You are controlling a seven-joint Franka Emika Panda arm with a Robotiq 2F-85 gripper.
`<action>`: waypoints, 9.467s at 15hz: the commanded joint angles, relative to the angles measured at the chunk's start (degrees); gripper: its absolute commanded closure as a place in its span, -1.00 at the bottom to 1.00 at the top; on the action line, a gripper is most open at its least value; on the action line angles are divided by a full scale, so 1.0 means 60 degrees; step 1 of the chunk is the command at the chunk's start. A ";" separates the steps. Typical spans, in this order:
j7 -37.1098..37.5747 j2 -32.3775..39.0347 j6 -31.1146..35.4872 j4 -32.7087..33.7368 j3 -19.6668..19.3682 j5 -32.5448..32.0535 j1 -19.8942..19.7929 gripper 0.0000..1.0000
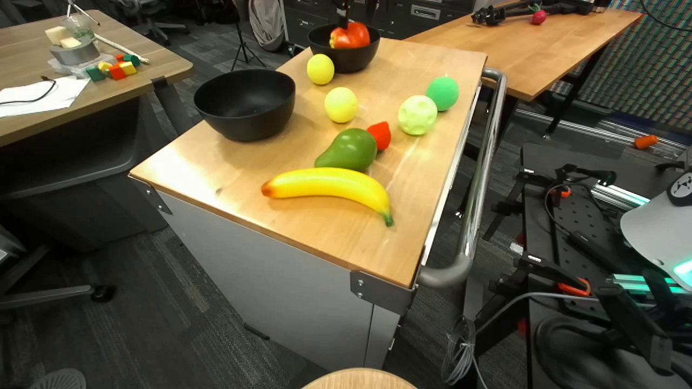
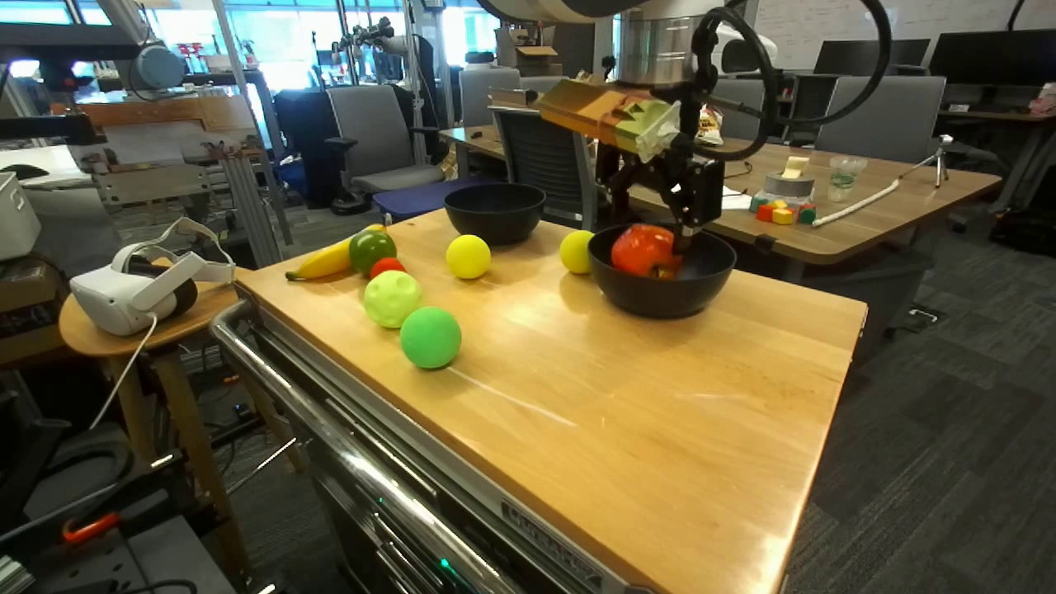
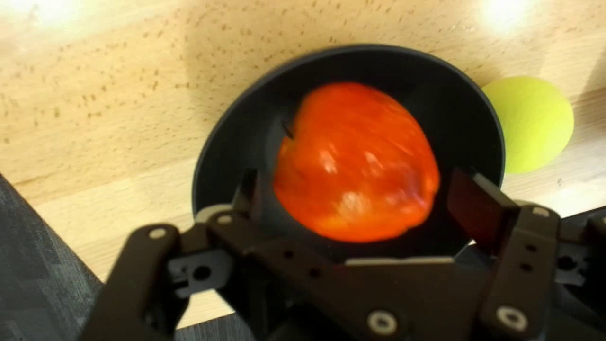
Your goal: Pick up the fruit toys from the top of the cabinet and put them in the two black bowls.
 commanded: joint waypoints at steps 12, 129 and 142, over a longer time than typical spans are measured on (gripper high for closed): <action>-0.0908 -0.1679 -0.1767 0.0012 0.0035 -0.0143 -0.0196 -1.00; 0.0411 -0.3584 -0.3107 -0.1210 0.0640 0.0176 0.0836 -1.00; -0.0466 -0.1630 -0.1575 -0.1660 0.1263 0.0090 0.1483 -1.00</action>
